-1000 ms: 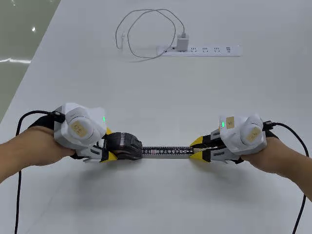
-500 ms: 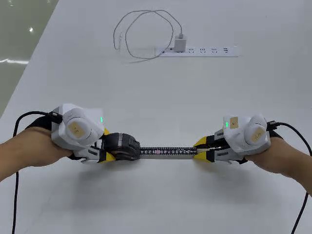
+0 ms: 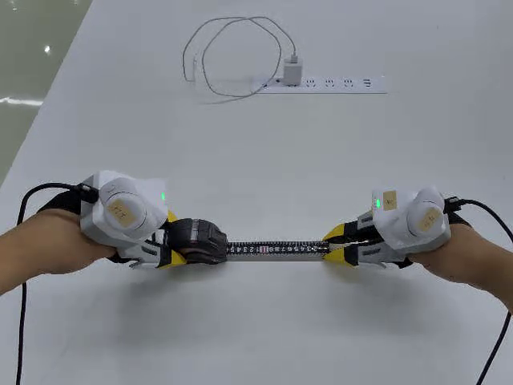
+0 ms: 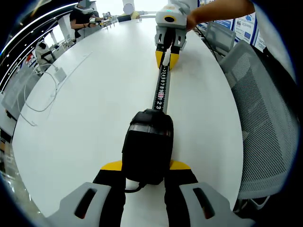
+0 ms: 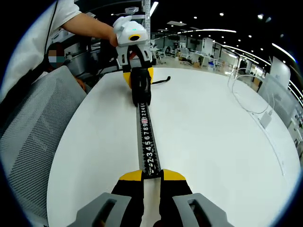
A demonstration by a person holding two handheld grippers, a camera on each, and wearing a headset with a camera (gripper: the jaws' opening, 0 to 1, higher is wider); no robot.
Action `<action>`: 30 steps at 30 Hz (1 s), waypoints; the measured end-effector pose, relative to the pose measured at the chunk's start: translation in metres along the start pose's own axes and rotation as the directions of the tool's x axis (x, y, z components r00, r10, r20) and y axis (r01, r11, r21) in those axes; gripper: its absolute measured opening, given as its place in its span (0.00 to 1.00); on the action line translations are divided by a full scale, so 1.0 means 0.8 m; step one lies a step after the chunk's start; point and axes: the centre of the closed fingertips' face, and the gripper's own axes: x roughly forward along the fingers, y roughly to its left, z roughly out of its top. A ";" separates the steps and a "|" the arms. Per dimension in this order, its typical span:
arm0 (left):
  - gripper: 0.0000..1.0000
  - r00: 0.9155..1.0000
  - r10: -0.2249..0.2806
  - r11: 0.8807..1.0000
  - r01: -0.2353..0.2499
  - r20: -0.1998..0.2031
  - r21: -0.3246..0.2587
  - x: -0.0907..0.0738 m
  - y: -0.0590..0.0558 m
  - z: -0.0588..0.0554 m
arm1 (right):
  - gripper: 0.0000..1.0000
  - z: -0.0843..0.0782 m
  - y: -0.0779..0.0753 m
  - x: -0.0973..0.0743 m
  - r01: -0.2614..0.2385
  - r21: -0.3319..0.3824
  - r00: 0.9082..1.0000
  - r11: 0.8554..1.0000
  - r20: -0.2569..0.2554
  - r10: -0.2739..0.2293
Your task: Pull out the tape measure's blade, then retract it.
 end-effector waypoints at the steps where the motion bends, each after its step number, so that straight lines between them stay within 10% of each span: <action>1: 0.26 1.000 0.000 1.000 0.000 0.000 0.000 0.000 0.000 0.000 | 0.07 0.000 0.000 -0.001 0.000 0.000 1.000 1.000 -0.001 0.000; 30: 0.26 1.000 0.002 1.000 -0.002 0.001 0.003 -0.001 -0.003 0.002 | 0.07 -0.025 -0.003 -0.023 0.007 0.002 0.999 1.000 -0.039 -0.007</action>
